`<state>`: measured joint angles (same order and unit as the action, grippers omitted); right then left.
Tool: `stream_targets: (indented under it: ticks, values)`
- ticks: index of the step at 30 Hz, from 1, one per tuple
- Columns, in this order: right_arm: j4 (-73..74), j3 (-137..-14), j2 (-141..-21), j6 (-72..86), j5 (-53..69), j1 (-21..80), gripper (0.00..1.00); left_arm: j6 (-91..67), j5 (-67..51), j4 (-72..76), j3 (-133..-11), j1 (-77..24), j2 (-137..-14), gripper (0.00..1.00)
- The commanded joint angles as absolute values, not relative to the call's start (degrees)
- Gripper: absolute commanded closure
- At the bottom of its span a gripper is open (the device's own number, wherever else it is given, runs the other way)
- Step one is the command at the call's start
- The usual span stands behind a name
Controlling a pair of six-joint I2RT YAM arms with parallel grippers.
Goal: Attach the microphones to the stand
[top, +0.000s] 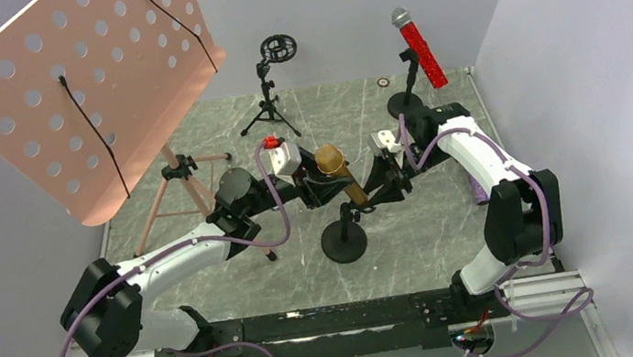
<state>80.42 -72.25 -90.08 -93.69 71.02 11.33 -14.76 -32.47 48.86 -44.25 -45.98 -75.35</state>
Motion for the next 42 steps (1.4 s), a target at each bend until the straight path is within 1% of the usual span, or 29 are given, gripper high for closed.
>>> stream_targets:
  ticks: [1,10,14,18,27,42]
  values:
    - [78.70,-70.40,-89.93,-93.22,66.59,12.09,0.55,-14.87,-35.68,46.87,-43.81,-46.22,-77.87,1.00]
    - [79.37,-71.39,-89.71,-91.24,62.50,9.19,0.55,-13.01,-36.03,43.99,-42.63,-46.16,-78.44,1.00]
    - [75.08,-69.74,-87.51,-87.61,58.85,7.41,0.53,-12.19,-35.97,43.03,-42.35,-46.13,-79.71,1.00]
    - [74.03,-68.39,-86.89,-87.04,56.75,4.95,0.52,-12.04,-35.86,44.15,-41.39,-46.03,-81.58,1.00]
    - [74.52,-68.30,-87.07,-87.94,58.69,2.37,0.51,-13.46,-36.29,50.99,-39.08,-46.10,-87.43,1.00]
    - [76.36,-68.64,-87.20,-89.96,60.65,1.73,0.51,-11.33,-36.18,49.95,-37.15,-47.08,-94.06,1.00]
